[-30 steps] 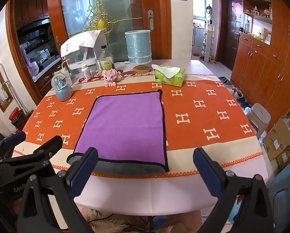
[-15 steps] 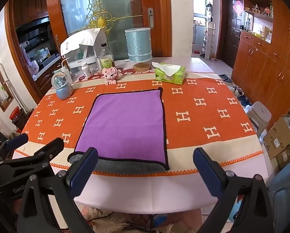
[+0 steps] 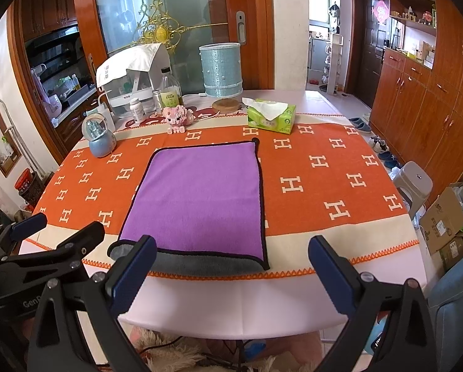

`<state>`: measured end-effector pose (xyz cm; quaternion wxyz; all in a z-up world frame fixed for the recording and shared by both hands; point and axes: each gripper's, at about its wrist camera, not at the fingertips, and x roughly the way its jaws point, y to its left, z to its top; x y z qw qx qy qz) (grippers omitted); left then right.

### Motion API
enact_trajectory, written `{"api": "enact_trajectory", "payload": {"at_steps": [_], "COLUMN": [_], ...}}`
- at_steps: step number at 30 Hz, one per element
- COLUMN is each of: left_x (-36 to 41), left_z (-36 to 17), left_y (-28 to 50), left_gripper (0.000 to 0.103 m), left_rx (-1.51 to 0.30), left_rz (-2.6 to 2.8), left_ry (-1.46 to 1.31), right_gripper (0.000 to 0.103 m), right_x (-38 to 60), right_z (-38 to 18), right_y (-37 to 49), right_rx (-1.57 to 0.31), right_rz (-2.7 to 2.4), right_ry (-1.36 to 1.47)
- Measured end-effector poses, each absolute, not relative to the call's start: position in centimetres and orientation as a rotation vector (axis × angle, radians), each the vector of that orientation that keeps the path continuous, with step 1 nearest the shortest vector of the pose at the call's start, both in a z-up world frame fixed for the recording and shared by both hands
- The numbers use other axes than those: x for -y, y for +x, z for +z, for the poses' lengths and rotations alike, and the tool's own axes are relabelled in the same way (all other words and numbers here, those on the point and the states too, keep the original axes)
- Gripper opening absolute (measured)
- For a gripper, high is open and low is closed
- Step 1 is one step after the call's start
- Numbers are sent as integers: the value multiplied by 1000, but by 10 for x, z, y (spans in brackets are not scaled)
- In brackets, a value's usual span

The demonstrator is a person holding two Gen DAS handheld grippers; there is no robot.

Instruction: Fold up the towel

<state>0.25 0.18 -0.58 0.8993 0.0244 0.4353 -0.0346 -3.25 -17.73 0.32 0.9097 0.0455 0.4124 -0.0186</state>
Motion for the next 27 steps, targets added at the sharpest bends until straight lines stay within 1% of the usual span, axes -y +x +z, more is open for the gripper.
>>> {"api": "enact_trajectory", "payload": {"at_steps": [15,27], "left_x": [-13,-17], "left_z": [-6,-6], "left_y": [9,9], "left_gripper": [102,102], "left_rx": [-976,-967], "left_rz": [-85,-77], "left_ry": [5,7], "right_gripper": [99,99], "right_x": [180,177], "right_z": [3,4], "right_y": [-23,-24], "right_rx": [-937,-924], "right_rz": [15,18], "right_ry": [128,128]}}
